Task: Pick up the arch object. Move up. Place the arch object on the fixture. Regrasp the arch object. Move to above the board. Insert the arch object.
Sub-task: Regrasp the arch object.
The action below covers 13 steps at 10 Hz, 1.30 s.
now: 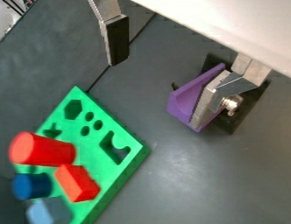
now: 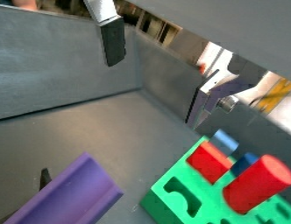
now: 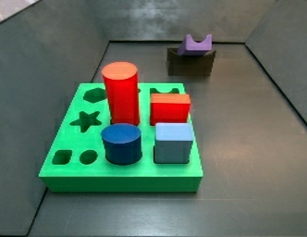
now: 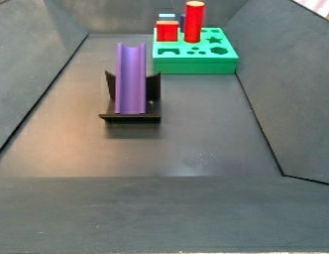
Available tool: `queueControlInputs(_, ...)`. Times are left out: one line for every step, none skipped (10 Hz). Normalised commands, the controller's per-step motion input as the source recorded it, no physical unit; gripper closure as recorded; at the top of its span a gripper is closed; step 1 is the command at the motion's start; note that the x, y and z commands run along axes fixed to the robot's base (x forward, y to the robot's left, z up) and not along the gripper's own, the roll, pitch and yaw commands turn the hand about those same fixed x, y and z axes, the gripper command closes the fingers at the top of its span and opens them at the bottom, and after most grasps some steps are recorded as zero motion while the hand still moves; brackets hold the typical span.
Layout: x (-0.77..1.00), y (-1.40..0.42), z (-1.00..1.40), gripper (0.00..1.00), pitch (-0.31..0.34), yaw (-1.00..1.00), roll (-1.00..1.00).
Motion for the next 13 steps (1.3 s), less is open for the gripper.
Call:
queueControlInputs(-0.02, -0.09, 0.03, 0.0, 0.036, 0.03, 1.0)
queueControlInputs(-0.03, -0.01, 0.03, 0.0, 0.033, 0.03, 1.0)
queueControlInputs(-0.02, -0.02, 0.01, 0.0, 0.03, 0.03, 1.0)
queueControlInputs(-0.02, -0.02, 0.01, 0.0, 0.028, 0.03, 1.0)
queueControlInputs(-0.01, -0.01, 0.02, 0.0, 0.023, 0.03, 1.0)
queueControlInputs(-0.01, -0.02, 0.01, 0.0, 0.021, 0.03, 1.0)
queueControlInputs(0.0, -0.02, 0.01, 0.0, 0.019, 0.03, 1.0)
queueControlInputs(0.0, -0.02, 0.02, 0.0, 0.021, 0.03, 1.0)
queueControlInputs(0.0, -0.02, 0.01, 0.0, 0.029, 0.03, 1.0)
queueControlInputs(0.01, -0.02, 0.01, 0.0, 0.036, 0.04, 1.0)
queueControlInputs(0.03, -0.02, 0.0, 0.0, 0.042, 0.04, 1.0)
queueControlInputs(0.03, -0.02, 0.0, 0.0, 0.049, 0.04, 1.0)
queueControlInputs(0.05, -0.03, 0.0, 0.0, 0.069, 0.05, 1.0)
